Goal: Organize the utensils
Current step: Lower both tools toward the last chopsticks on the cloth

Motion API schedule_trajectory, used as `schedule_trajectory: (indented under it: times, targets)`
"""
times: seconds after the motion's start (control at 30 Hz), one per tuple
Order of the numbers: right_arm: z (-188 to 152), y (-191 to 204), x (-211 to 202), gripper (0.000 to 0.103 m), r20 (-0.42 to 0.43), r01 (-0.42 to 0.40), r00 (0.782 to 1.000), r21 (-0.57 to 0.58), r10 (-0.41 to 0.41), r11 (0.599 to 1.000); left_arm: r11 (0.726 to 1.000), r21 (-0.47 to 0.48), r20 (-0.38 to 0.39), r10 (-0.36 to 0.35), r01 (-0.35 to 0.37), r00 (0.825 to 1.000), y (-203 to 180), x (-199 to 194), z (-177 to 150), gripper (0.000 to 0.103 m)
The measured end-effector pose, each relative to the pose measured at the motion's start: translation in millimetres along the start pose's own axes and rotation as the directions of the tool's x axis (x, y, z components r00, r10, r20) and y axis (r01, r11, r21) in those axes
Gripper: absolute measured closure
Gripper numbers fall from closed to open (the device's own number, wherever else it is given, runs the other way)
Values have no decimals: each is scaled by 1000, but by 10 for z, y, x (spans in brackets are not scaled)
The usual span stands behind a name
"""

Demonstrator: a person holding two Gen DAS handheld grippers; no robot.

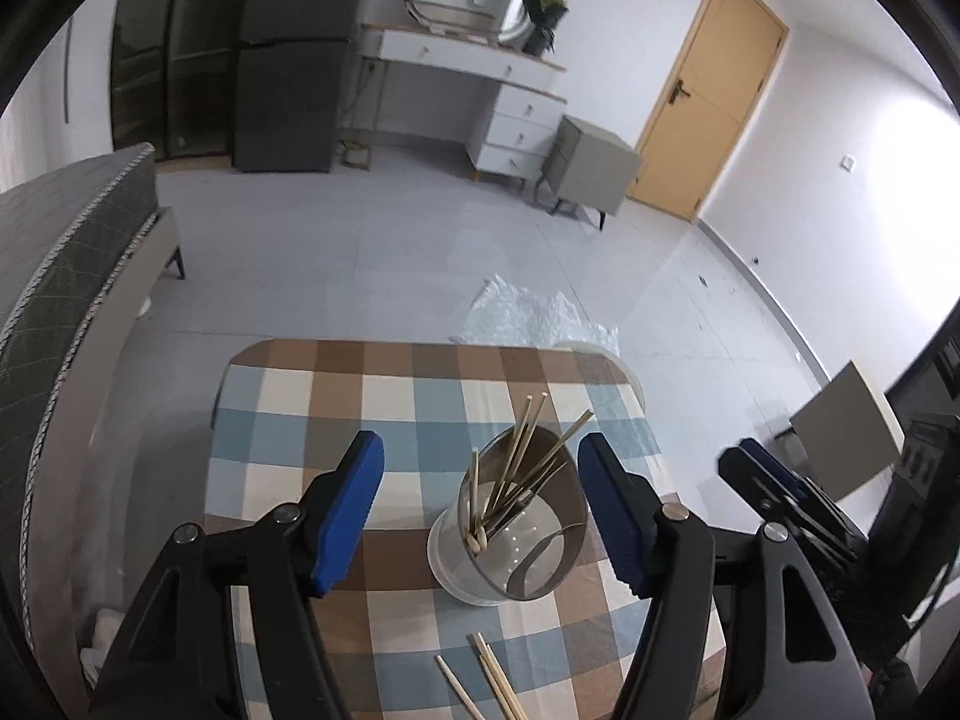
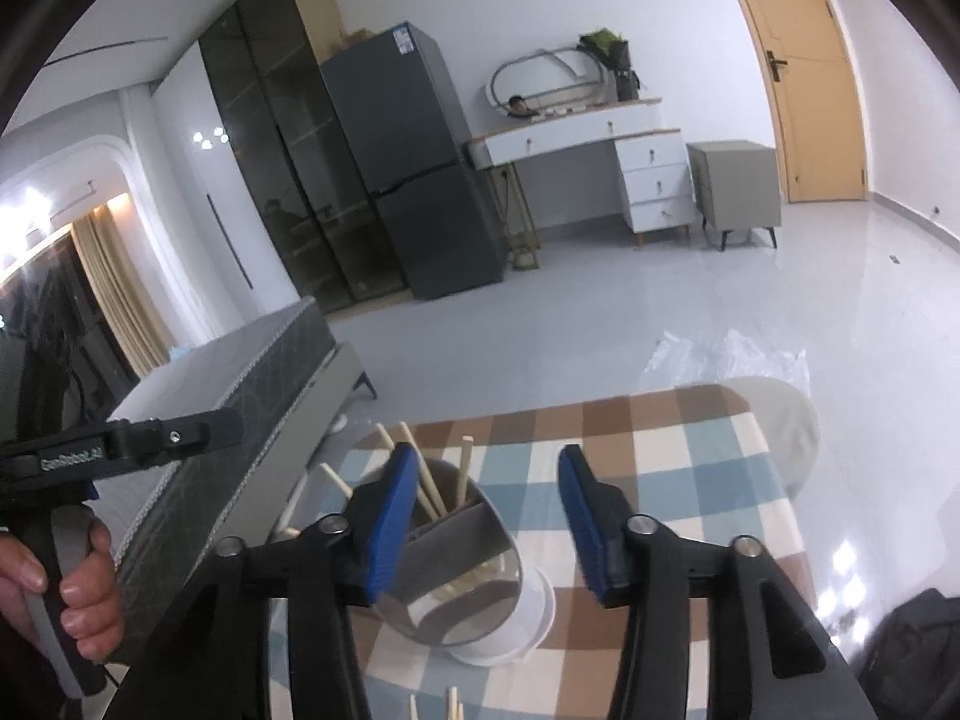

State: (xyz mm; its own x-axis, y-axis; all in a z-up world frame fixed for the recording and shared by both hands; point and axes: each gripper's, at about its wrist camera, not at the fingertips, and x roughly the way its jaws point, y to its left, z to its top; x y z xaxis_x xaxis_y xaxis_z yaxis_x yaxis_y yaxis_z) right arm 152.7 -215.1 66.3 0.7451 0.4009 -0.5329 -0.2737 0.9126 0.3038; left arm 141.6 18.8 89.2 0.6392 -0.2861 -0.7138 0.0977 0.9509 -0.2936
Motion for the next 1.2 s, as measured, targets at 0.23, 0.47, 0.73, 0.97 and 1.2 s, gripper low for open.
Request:
schedule_trajectory:
  times: [0.23, 0.47, 0.73, 0.97, 1.2]
  targets:
    - [-109, 106, -422, 32, 57, -19, 998, -24, 20, 1000, 997, 20, 136, 73, -77, 988, -97, -346, -172, 19]
    - [-309, 144, -652, 25, 82, -10, 997, -12, 11, 1000, 990, 42, 177, 126, -136, 976, -192, -479, -406, 18]
    - [-565, 180, -916, 16, 108, 19, 994, -34, -15, 999, 989, 5, 206, 144, -148, 968, -158, -536, -654, 14]
    - [-816, 159, -935, 6, 97, 95, 991, -54, -89, 994, 986, 4, 207, 164, -168, 965, -194, -526, -864, 14]
    - [-1019, 94, -937, 5, 110, 120, 987, -55, -113, 991, 982, -9, 211, 185, -187, 960, -161, -500, -1031, 14]
